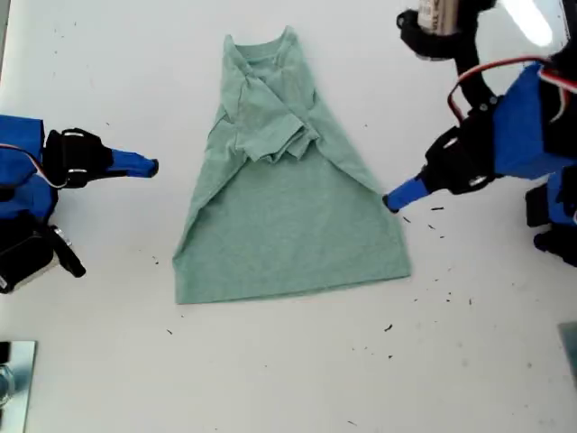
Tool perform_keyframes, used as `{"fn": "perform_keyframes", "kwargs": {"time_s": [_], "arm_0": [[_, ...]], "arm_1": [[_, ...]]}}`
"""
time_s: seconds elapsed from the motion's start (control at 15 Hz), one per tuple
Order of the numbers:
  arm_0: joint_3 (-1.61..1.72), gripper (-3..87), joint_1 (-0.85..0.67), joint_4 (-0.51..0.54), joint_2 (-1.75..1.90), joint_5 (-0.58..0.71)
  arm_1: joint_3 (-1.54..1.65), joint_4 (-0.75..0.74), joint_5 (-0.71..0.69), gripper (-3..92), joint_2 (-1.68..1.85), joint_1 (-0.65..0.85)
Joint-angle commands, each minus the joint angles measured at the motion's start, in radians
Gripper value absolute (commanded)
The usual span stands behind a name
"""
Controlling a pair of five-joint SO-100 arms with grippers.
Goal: Fold t shirt
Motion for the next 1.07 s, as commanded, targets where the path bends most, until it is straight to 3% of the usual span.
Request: {"fn": "perform_keyframes", "kwargs": {"time_s": [0.0,0.2,0.6,0.8,0.87,1.0], "arm_0": [[0.009,-0.2,-0.009,-0.002,0.012,0.011],[0.009,-0.2,-0.009,0.000,0.014,0.015],[0.009,-0.2,-0.003,0.000,0.014,0.021],[0.009,-0.2,0.002,0.000,0.014,0.021],[0.009,-0.2,0.002,0.000,0.014,0.021],[0.009,-0.2,0.006,0.000,0.014,0.021]], "arm_1": [[0.115,-0.075,0.114,27.3,-0.005,-0.091],[0.423,-0.370,0.299,26.8,-0.041,-0.229],[0.607,-0.706,0.480,21.5,-0.278,-0.336],[0.683,-0.787,0.508,-0.6,-0.293,-0.341],[0.701,-0.782,0.518,-0.6,-0.273,-0.344],[0.612,-0.604,0.482,-0.8,-0.222,-0.333]]}}
